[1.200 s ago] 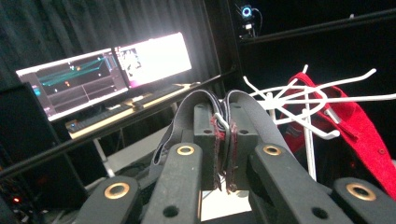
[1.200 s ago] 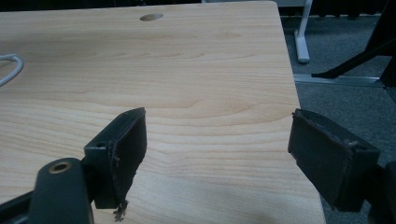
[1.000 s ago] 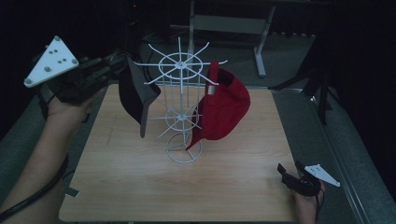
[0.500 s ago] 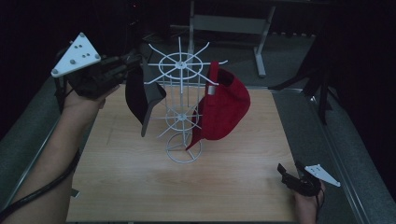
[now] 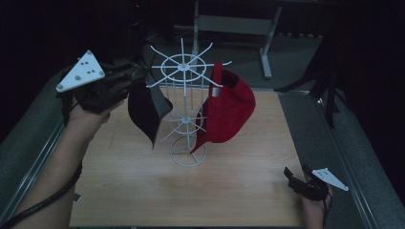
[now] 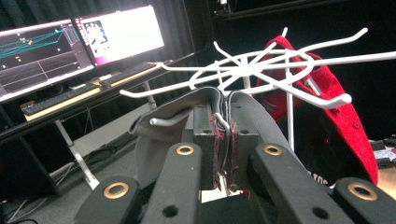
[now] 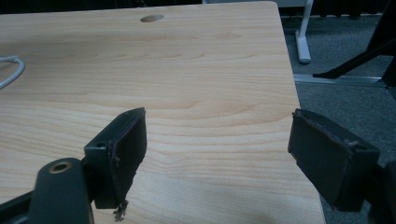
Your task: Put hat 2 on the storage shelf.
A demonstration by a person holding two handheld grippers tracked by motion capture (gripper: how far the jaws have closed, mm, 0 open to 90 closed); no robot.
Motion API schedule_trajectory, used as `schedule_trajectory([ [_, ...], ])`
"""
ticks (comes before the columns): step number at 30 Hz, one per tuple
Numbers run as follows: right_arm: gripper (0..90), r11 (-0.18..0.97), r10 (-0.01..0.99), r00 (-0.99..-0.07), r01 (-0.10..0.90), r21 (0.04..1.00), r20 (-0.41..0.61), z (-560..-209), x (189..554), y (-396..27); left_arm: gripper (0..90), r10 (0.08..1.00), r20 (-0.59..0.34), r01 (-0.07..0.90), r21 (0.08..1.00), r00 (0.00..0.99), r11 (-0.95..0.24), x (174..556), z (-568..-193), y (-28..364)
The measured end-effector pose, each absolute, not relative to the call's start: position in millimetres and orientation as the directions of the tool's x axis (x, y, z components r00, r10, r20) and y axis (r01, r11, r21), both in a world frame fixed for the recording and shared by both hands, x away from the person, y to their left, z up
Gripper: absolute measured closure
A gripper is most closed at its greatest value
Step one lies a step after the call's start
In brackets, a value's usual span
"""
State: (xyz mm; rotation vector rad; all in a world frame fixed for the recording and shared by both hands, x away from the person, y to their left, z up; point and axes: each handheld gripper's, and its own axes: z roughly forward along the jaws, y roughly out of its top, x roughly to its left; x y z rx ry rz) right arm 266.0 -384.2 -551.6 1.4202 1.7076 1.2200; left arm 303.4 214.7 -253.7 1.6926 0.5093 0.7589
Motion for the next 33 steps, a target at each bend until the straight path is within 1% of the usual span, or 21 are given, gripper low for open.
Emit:
schedule_trajectory([
  [3,19.2,0.006,0.963,-0.249,0.414,0.910,0.107,-551.5,265.9,-384.0,84.8,0.684,0.214,-0.050,0.967,0.697,-0.252,302.7,-256.0,215.0],
  [10,19.2,0.006,0.963,-0.248,0.413,0.911,0.107,-551.5,265.8,-384.0,78.4,0.681,0.200,-0.031,0.967,0.704,-0.253,304.1,-260.4,215.6],
  [12,19.2,0.006,0.963,-0.249,0.413,0.911,0.106,-551.5,265.7,-384.0,78.3,0.679,0.193,-0.021,0.967,0.709,-0.253,304.9,-262.0,215.7],
  [15,19.2,0.005,0.963,-0.249,0.413,0.911,0.107,-551.5,265.6,-384.1,75.8,0.677,0.185,-0.016,0.969,0.712,-0.248,304.8,-264.1,217.0],
  [25,19.2,0.008,0.963,-0.249,0.412,0.911,0.105,-551.5,265.7,-384.0,75.7,0.687,0.160,-0.001,0.974,0.709,-0.226,301.4,-273.6,228.4],
  [26,19.2,0.009,0.963,-0.250,0.412,0.911,0.103,-551.5,265.7,-384.0,74.5,0.686,0.154,-0.001,0.976,0.711,-0.219,301.1,-274.5,229.3],
  [27,19.2,0.010,0.963,-0.250,0.413,0.911,0.103,-551.5,265.7,-384.0,73.4,0.686,0.156,0.000,0.975,0.711,-0.221,300.6,-275.2,230.0],
  [33,19.2,0.015,0.963,-0.250,0.414,0.910,0.098,-551.5,265.8,-383.6,73.5,0.691,0.156,-0.007,0.977,0.706,-0.213,296.7,-281.0,233.1],
])
